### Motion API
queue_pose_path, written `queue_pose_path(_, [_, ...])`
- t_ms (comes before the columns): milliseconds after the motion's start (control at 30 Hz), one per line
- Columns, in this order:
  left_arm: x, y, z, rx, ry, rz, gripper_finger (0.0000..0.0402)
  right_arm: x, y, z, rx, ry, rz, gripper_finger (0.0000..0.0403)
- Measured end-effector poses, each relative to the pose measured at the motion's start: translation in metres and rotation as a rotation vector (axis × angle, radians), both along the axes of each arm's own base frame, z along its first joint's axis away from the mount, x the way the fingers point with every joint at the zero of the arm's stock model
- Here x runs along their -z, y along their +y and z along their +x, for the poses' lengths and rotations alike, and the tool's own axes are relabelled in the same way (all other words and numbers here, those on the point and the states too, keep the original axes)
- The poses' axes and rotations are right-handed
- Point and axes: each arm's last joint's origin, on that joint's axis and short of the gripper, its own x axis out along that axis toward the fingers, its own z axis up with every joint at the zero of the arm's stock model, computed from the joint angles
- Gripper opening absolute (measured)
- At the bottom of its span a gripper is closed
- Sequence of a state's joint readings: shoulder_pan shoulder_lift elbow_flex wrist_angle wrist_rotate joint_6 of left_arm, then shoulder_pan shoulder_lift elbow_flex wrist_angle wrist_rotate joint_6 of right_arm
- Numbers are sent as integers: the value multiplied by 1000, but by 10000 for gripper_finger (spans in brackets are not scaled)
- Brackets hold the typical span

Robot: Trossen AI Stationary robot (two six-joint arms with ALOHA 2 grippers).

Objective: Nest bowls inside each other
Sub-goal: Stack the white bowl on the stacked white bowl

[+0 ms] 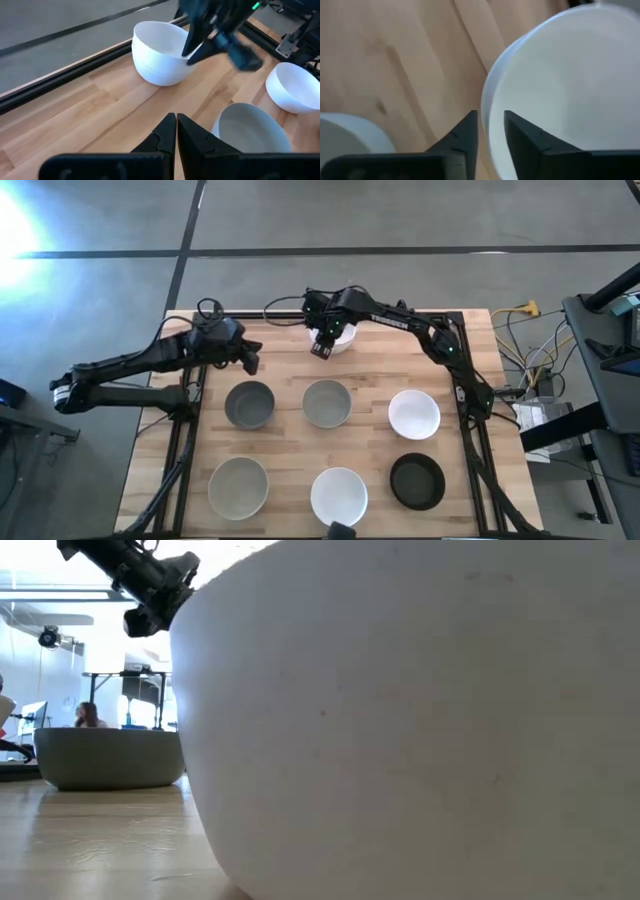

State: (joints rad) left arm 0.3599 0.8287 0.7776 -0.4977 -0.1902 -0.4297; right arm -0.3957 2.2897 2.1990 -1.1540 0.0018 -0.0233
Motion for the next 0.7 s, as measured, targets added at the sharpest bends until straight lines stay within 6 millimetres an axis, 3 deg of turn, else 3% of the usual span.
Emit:
queue_pose_path(200, [1,2,7,6,-16,2,0,-37,3,-2,-8,-201,30,121])
queue_pose_path(333, [-2,3,9,8,-53,15,0,-57,-7,2,12,-425,127,92])
queue_pose_path(500, [-4,2,8,23,-65,11,0,-53,-30,-2,111,-489,226,20])
queue_pose_path(700, [-5,1,7,29,-77,12,0,-36,-42,-5,193,-445,294,9])
